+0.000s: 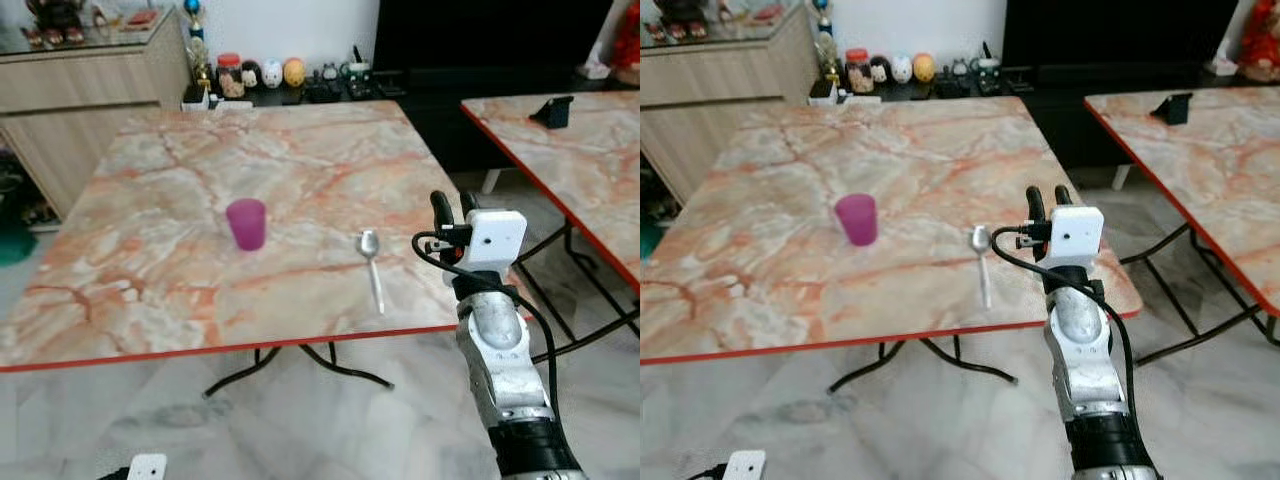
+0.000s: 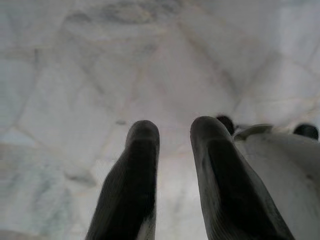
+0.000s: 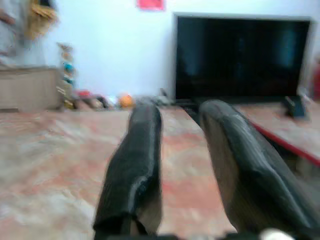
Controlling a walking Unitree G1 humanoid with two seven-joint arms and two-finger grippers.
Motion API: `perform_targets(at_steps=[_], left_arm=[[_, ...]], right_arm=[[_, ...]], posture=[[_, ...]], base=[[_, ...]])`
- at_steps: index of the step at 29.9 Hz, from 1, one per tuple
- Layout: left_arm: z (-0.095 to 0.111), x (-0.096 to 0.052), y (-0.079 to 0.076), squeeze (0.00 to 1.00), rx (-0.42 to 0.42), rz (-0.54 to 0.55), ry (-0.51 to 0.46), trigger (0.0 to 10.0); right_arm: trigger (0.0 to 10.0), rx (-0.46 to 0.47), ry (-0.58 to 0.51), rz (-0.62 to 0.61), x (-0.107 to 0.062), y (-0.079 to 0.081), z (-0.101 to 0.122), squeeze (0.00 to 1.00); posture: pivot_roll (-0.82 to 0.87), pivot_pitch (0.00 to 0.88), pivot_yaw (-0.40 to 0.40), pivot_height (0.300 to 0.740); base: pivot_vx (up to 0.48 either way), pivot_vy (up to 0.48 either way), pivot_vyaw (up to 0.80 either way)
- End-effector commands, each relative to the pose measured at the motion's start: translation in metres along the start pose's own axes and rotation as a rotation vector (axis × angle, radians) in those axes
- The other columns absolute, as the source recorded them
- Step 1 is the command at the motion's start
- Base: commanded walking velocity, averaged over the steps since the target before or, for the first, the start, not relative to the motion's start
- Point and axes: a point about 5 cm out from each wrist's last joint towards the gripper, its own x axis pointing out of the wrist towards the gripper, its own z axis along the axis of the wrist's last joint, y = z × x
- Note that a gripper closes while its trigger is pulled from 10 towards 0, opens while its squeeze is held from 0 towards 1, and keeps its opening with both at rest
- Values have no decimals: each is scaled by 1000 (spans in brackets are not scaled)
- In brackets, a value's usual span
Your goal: Setting the table
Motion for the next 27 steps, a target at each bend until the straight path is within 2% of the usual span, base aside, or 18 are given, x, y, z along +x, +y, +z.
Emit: perform_targets(at_steps=[1,13,27], left_arm=[[-2,-1,4,0,19,7,15,10000],[-11,-4,9,0,9,9,24,10000],[-23,-8,14,0,35,6,64,10000]], right_arm=[[10000,6,-10,4,3,2,4,0],[10000,4,0,3,2,1,3,0],[10000,-17,22,3,-3,-1,-2,0]], posture=[[-55,0,31,740],[-52,0,30,740],[-55,0,33,740]], base=[[0,0,0],[0,0,0],[0,0,0]])
